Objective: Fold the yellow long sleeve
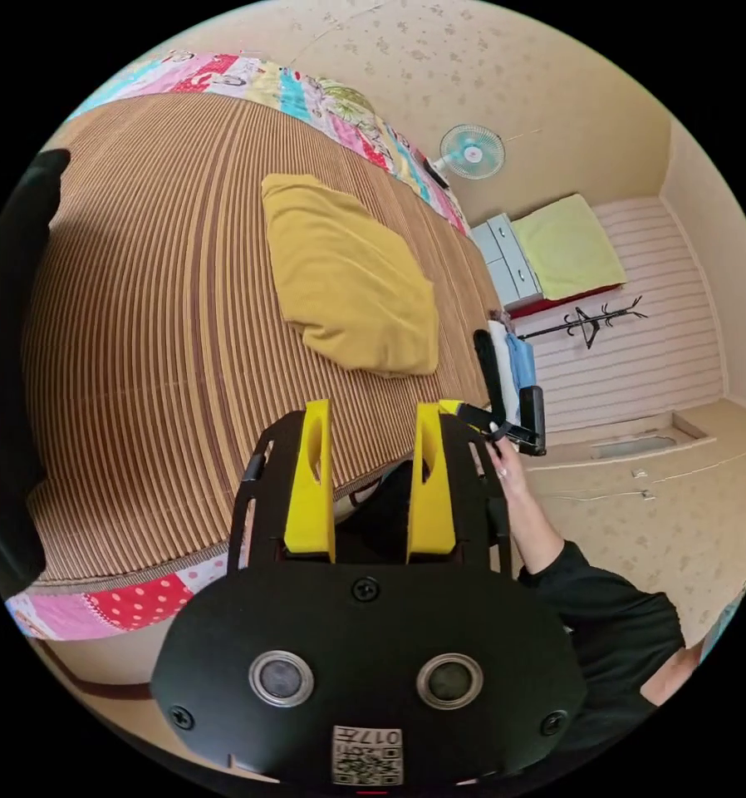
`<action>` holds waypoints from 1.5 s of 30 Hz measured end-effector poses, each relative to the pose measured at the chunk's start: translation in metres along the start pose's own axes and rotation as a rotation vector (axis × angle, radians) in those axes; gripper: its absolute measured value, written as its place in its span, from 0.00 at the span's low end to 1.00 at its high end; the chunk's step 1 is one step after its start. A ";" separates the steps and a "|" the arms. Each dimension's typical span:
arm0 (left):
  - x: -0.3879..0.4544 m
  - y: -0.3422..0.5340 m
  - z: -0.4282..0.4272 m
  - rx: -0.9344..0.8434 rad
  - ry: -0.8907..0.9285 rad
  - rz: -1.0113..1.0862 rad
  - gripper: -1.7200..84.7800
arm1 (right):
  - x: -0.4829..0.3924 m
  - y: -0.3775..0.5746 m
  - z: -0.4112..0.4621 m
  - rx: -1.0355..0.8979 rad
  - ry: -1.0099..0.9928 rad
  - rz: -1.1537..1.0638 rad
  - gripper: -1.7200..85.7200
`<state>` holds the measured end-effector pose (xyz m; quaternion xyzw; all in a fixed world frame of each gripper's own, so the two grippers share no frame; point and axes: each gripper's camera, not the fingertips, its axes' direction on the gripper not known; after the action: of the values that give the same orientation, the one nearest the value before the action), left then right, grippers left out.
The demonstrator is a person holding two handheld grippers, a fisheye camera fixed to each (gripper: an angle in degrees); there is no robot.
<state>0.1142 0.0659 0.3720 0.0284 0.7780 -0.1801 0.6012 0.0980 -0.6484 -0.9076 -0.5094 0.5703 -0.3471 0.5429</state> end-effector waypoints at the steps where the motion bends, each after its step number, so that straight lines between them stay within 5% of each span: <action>1: 0.009 -0.009 0.006 -0.020 -0.076 0.028 0.16 | 0.000 0.002 0.004 0.025 0.013 -0.016 0.12; 7: 0.040 -0.046 0.089 -0.295 -0.410 0.177 0.19 | -0.022 0.006 0.017 0.036 0.155 -0.134 0.10; 10: 0.069 -0.057 0.114 -0.258 -0.615 0.282 0.18 | -0.036 0.005 0.023 0.026 0.192 -0.188 0.12; 15: 0.094 -0.076 0.126 -0.174 -0.693 0.300 0.13 | -0.055 -0.002 0.035 0.011 0.227 -0.239 0.16; 25: 0.077 -0.118 0.062 -0.159 -0.178 0.073 0.08 | -0.058 -0.047 0.052 -0.078 0.058 -0.171 0.19; 34: 0.089 -0.138 0.059 -0.402 -0.202 0.086 0.05 | 0.031 -0.046 0.072 0.093 -0.638 0.367 0.11; 39: 0.077 -0.116 0.069 -0.512 -0.223 0.126 0.01 | 0.028 -0.032 0.056 0.079 -0.569 0.330 0.06; 45: 0.068 -0.078 0.094 -0.662 -0.266 0.145 0.02 | -0.008 -0.032 0.049 -0.249 -0.233 0.202 0.05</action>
<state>0.1625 -0.0481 0.3073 -0.1363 0.7051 0.1223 0.6851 0.1518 -0.6408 -0.8838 -0.5495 0.5904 -0.1564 0.5701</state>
